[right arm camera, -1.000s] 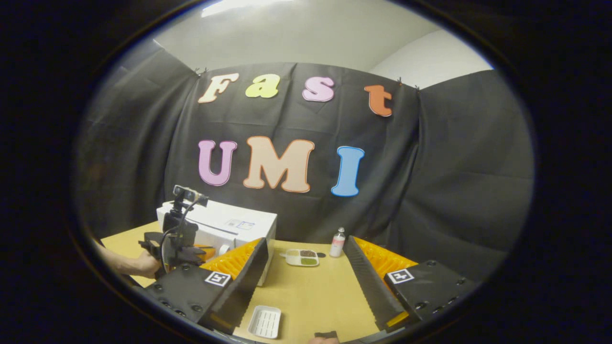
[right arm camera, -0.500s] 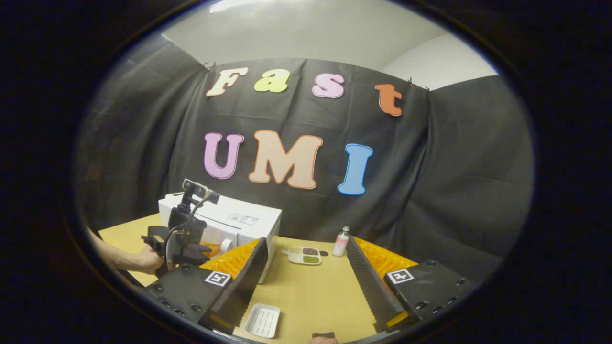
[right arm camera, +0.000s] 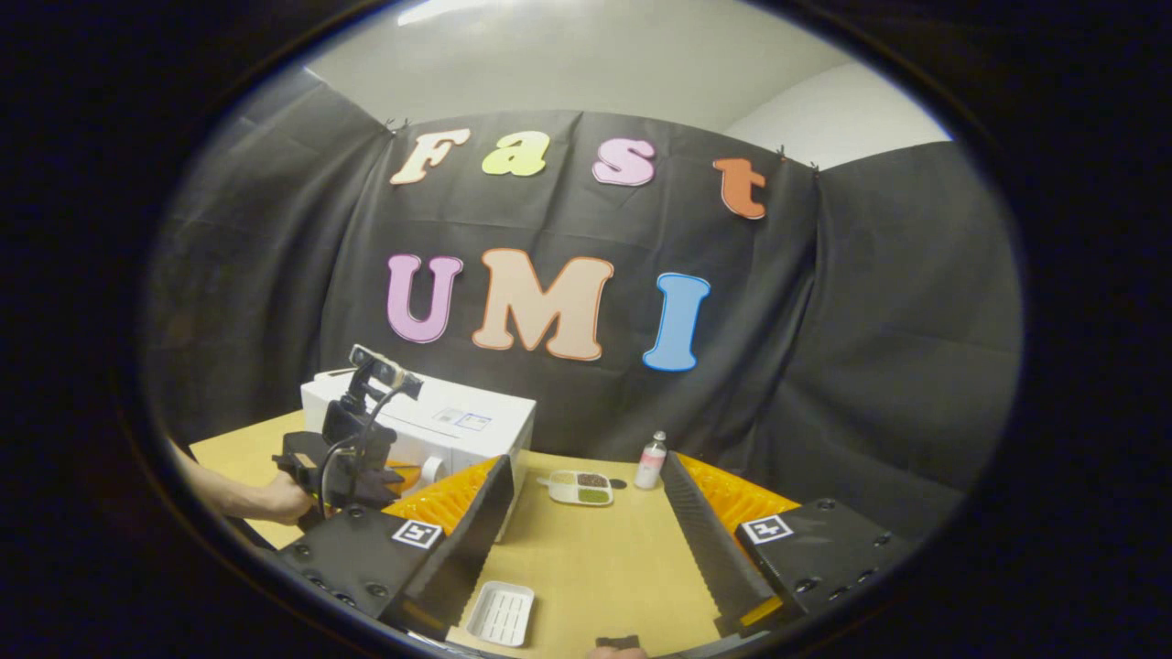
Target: Open the microwave oven with the left hand, put the food in, and close the microwave oven.
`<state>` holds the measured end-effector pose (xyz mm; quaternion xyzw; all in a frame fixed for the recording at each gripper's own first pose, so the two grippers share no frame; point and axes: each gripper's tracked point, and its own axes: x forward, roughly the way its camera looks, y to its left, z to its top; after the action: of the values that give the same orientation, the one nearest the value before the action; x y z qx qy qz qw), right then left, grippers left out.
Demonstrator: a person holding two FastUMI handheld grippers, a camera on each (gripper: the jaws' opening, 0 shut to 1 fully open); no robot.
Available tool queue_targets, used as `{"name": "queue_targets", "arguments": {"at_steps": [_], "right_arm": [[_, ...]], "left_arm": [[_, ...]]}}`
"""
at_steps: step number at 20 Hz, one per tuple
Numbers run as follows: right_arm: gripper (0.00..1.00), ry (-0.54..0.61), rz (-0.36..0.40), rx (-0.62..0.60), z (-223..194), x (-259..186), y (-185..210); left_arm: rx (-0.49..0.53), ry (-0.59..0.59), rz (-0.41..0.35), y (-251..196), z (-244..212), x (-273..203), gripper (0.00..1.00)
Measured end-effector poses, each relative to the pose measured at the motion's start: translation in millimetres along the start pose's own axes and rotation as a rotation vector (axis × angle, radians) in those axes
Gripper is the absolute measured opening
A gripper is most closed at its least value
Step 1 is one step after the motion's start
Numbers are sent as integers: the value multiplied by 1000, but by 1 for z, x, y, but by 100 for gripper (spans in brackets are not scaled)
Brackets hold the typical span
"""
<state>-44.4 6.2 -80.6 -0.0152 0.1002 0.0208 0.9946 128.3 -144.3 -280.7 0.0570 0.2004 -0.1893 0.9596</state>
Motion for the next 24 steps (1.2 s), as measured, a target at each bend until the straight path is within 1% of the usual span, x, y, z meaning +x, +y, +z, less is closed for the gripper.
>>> {"name": "queue_targets", "arguments": {"at_steps": [4, 6, 8, 9, 10, 13, 17, 20, 21, 22, 24], "right_arm": [[97, -3, -5, 14, 0, 4, 0], [97, 5, -10, 12, -4, 6, -1], [97, 5, -9, 24, -5, 7, 2], [100, 4, -6, 31, -5, 7, 5], [97, 2, -4, 38, -7, 7, 7], [97, -2, 19, 49, -7, 10, 20], [97, -27, 41, 73, 0, 11, 36], [97, -46, 50, 85, 6, 6, 45], [97, -45, 54, 90, 6, 3, 48], [97, -45, 58, 93, 6, 1, 50], [97, -49, 60, 91, 8, -4, 54]], "left_arm": [[-5, -34, -4, -4, 16, -40, 1], [-10, -52, -6, -2, 29, -71, 1], [-37, -107, -7, 3, 51, -108, 1], [-47, -126, -3, 8, 62, -124, 1], [-48, -134, 13, 15, 69, -140, 1], [-20, -155, 85, 39, 83, -187, 1], [-43, -216, 112, 47, 106, -230, 1], [-40, -272, 158, 57, 122, -256, 1], [-32, -305, 165, 58, 129, -263, 1], [-27, -312, 169, 57, 129, -267, 2], [-44, -340, 158, 53, 127, -272, 66]]}}
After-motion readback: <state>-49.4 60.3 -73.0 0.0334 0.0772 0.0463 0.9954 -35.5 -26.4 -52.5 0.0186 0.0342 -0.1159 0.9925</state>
